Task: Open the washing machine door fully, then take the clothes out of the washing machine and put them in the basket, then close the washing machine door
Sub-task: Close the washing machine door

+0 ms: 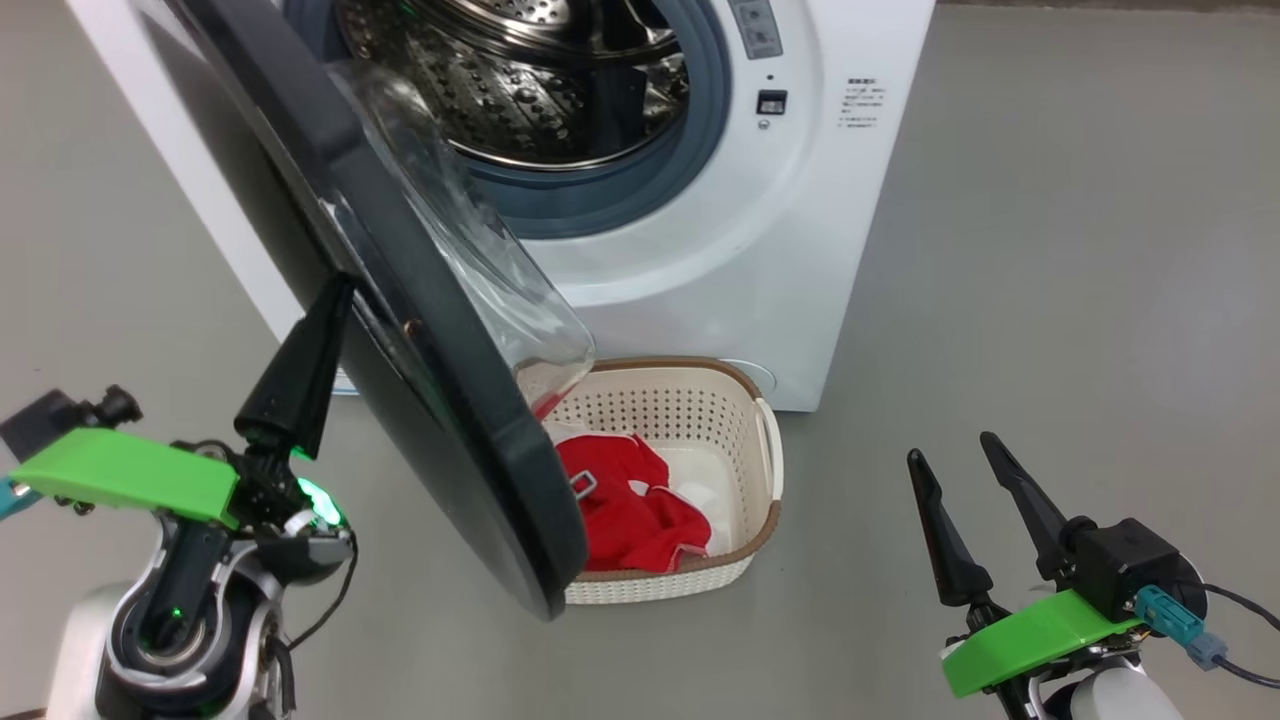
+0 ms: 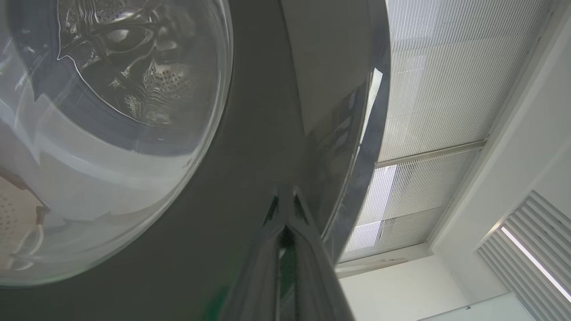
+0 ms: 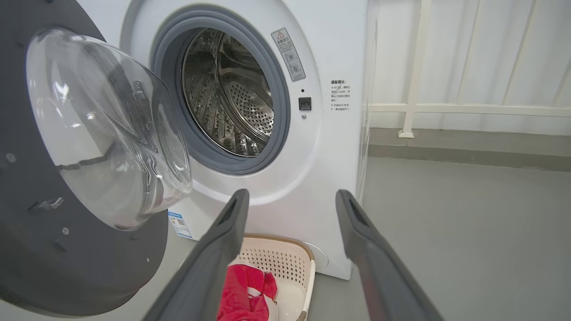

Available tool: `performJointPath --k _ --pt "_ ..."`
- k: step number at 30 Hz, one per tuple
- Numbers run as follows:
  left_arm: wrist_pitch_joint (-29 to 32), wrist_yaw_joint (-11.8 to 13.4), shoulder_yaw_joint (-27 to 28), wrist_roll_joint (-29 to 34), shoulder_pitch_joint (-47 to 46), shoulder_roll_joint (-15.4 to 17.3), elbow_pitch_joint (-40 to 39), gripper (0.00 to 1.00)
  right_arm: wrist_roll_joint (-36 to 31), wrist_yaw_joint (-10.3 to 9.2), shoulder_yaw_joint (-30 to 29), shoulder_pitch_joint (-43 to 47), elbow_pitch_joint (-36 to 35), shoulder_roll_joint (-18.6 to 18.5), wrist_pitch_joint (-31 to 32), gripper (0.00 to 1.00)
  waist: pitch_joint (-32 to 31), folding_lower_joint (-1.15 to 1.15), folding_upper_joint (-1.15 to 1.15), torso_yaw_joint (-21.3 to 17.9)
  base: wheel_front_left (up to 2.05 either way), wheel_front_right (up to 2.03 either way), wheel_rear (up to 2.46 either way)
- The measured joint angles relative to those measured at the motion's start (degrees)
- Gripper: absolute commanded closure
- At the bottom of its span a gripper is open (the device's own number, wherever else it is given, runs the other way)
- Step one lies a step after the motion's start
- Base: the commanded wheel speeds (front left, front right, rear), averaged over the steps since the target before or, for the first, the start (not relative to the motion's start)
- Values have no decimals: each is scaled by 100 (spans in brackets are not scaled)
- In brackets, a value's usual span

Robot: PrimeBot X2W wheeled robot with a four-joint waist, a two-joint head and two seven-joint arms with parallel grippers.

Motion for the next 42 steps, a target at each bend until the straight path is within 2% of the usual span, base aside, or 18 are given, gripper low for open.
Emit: performJointPath --k 16,29,42 --pt "-210 -113 -45 -154 -677 -120 620 100 1 0 -30 -208 -33 0 -1 0 312 0 0 -582 0 0 0" --pt "-361 -357 -18 -246 -1343 -152 1134 100 -2 0 -90 -328 -80 0 -1 0 546 0 0 -1019 0 0 0" --pt "-420 -604 33 -243 -2201 -166 1573 100 -43 0 -105 -558 -166 0 -1 0 973 0 0 -1282 0 0 0"
